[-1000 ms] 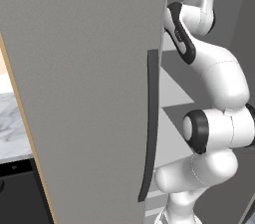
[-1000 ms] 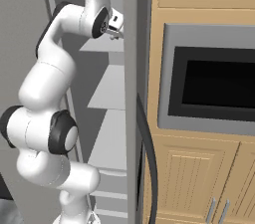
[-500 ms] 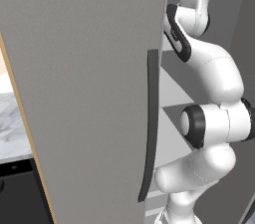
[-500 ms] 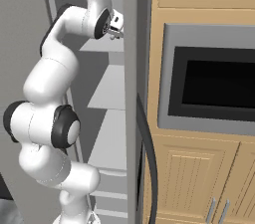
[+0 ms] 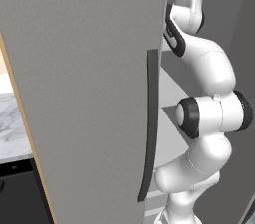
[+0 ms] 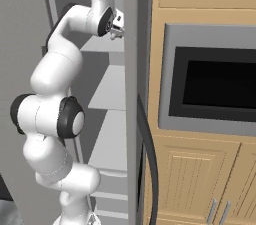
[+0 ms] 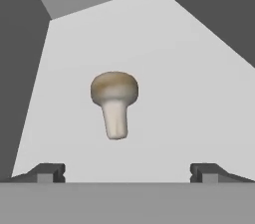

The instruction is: Take the mango, mushroom, and squash from the freezer and place them in the bowl on the counter.

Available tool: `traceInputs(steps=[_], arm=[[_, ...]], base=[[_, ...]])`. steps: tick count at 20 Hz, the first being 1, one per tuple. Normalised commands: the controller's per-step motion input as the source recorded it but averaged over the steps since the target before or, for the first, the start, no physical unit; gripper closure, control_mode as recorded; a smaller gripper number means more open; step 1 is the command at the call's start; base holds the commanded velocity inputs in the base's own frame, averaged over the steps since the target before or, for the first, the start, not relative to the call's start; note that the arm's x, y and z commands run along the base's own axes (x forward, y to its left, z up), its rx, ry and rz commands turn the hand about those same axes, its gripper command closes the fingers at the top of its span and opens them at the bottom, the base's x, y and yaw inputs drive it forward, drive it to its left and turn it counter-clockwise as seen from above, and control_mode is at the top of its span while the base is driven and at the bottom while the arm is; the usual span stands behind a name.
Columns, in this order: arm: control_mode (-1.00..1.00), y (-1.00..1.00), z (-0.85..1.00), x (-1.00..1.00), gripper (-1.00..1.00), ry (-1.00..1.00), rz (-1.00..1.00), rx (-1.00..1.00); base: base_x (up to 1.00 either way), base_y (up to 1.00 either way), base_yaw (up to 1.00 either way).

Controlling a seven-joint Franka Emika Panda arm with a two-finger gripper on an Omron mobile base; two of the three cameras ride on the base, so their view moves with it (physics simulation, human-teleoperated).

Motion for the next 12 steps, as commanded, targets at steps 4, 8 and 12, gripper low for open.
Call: traceInputs(steps=[4, 8, 12], arm=[[-1.00, 0.01, 0.00, 0.21, -1.00, 0.03, 0.00, 0.00], [-1.00, 0.02, -0.02, 0.11, -1.00, 0.04, 0.01, 0.00], [-1.00, 0.01, -0.07, 0.21, -1.00, 0.01, 0.01, 0.00]], base=[[0.00, 0.00, 0.00], [0.00, 0.00, 0.00], [0.00, 0.00, 0.00]])
